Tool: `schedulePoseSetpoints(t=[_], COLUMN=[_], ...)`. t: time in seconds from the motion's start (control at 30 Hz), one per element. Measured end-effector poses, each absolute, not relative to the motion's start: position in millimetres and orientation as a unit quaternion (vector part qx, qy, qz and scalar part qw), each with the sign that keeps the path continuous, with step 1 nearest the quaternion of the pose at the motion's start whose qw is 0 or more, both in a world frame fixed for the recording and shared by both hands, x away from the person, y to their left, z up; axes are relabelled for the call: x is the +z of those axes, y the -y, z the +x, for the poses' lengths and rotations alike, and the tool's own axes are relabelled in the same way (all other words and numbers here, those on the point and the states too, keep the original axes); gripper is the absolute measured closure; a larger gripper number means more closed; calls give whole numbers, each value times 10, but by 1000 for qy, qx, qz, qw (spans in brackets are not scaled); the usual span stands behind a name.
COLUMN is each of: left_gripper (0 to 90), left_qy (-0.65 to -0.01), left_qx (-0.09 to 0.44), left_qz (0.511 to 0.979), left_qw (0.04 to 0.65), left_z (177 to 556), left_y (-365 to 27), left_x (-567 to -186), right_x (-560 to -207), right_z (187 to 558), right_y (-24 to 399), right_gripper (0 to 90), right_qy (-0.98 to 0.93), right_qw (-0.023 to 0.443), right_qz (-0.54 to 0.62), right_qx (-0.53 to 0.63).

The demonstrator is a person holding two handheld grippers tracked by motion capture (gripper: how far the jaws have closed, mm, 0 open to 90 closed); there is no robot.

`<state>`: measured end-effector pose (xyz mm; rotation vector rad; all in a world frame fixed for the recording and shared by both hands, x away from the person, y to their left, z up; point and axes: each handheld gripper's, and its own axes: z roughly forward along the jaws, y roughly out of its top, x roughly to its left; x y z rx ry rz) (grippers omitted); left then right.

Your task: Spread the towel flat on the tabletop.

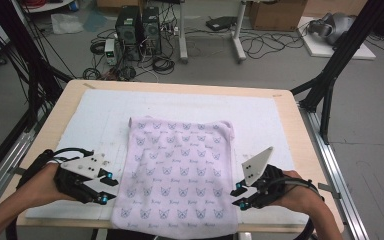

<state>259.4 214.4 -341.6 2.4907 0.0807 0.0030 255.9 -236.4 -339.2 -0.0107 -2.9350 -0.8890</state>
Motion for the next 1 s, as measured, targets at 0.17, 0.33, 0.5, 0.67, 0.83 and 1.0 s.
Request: schedulePoseSetpoints(t=[0.17,0.33,0.5,0.67,0.83,1.0], left_gripper=[530,533,554,652,866,876], left_qy=[-27,-24,-39,-44,-39,-33], left_qx=[-10,6,-1,-7,-7,-19], left_qz=[961,976,980,984,985,980], left_qw=[276,218,196,174,170,194], left_z=[2665,2730,2831,2885,2883,2859], left_y=[-1947,-1762,-1658,-1591,-1558,-1628], left_x=[-3672,-3889,-4023,-4103,-4093,-3990], right_x=[-3597,-3826,-4013,-4067,-4058,-3940], right_z=[2669,2742,2818,2857,2866,2889], right_y=[2193,2018,1891,1824,1754,1890], right_gripper=[639,632,638,768,887,892], right_qy=[971,985,993,996,998,993], right_qw=[11,8,6,4,5,17], right_qz=[-18,-22,-26,-22,-16,-33], right_qx=[-237,-172,-116,-84,-60,-115])
